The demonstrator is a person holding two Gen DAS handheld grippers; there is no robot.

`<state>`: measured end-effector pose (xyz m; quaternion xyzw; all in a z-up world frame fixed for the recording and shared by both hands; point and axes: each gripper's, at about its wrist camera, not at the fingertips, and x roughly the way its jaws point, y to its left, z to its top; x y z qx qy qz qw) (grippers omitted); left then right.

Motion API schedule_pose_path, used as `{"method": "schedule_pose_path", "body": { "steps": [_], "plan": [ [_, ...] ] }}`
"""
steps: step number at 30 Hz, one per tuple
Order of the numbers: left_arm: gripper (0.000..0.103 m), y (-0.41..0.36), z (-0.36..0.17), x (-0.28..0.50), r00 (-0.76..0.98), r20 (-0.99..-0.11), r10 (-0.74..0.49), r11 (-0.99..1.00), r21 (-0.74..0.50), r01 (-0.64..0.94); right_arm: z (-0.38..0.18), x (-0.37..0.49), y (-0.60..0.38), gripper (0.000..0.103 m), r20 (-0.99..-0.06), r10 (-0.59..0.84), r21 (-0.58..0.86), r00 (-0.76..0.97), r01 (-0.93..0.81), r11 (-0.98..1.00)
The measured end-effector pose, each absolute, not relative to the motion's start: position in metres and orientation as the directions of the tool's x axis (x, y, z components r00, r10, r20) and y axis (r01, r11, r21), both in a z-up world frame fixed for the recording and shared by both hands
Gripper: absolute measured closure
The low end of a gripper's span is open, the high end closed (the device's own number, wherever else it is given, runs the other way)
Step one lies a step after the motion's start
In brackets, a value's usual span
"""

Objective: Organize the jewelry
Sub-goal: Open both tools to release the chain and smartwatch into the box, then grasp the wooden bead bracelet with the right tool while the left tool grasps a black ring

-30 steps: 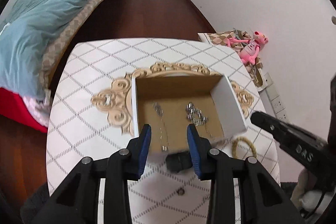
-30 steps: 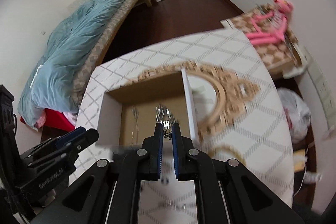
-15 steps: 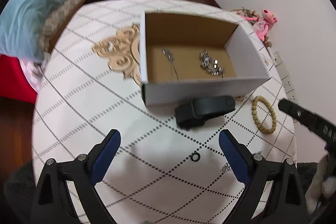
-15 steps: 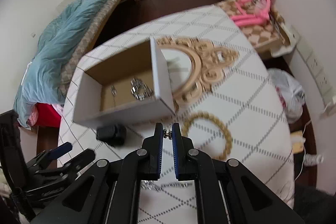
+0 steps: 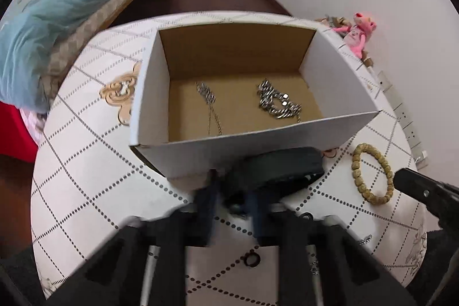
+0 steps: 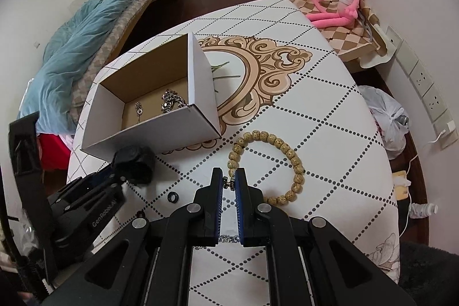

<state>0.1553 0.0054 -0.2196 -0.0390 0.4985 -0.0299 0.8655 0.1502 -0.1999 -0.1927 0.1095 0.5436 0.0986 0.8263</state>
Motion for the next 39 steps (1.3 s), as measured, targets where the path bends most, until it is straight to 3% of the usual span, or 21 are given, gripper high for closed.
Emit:
{"method": "schedule_pose_path", "body": {
  "steps": [13, 23, 24, 25, 26, 27, 28, 31, 32, 35, 39],
  "plan": [
    [0.099, 0.046, -0.12, 0.161, 0.601, -0.782, -0.164, 0.983, -0.177, 0.037, -0.131, 0.205, -0.166, 0.094, -0.81, 0.406, 0.37, 0.423, -0.167, 0.914],
    [0.089, 0.054, -0.134, 0.247, 0.459, -0.873, -0.162, 0.985, -0.173, 0.018, -0.158, 0.291, -0.131, 0.093, -0.879, 0.412, 0.376, 0.24, -0.182, 0.909],
    [0.086, 0.053, -0.136, 0.25, 0.451, -0.882, -0.136, 0.989, -0.149, 0.007, -0.16, 0.295, -0.13, 0.086, -0.885, 0.407, 0.373, 0.226, -0.179, 0.91],
    [0.071, 0.053, -0.136, 0.252, 0.45, -0.886, -0.109, 0.992, -0.124, -0.003, -0.161, 0.297, -0.131, 0.079, -0.89, 0.396, 0.362, 0.228, -0.176, 0.915],
    [0.037, 0.053, -0.136, 0.253, 0.457, -0.886, -0.079, 0.995, -0.097, -0.015, -0.161, 0.298, -0.131, 0.059, -0.893, 0.389, 0.355, 0.227, -0.176, 0.918],
    [0.02, 0.055, -0.136, 0.253, 0.463, -0.884, -0.066, 0.996, -0.088, -0.025, -0.161, 0.299, -0.132, 0.044, -0.89, 0.396, 0.362, 0.225, -0.177, 0.915],
    [0.009, 0.057, -0.135, 0.252, 0.474, -0.879, -0.055, 0.996, -0.083, -0.038, -0.16, 0.298, -0.133, 0.041, -0.893, 0.388, 0.354, 0.229, -0.175, 0.919],
    [0.009, 0.065, -0.133, 0.249, 0.482, -0.876, -0.029, 0.995, -0.071, -0.069, -0.156, 0.293, -0.136, 0.04, -0.901, 0.348, 0.308, 0.258, -0.183, 0.934],
    [0.008, 0.067, -0.133, 0.248, 0.48, -0.877, -0.015, 0.995, -0.059, -0.076, -0.155, 0.291, -0.137, 0.037, -0.908, 0.326, 0.286, 0.262, -0.179, 0.941],
    [0.005, 0.071, -0.135, 0.241, 0.484, -0.875, 0.03, 0.994, -0.024, -0.105, -0.156, 0.283, -0.139, 0.013, -0.92, 0.276, 0.231, 0.279, -0.182, 0.956],
    [0.005, 0.072, -0.138, 0.224, 0.494, -0.866, 0.076, 0.991, 0.009, -0.137, -0.162, 0.266, -0.138, 0.008, -0.94, 0.177, 0.126, 0.292, -0.186, 0.974]
  ]
}}
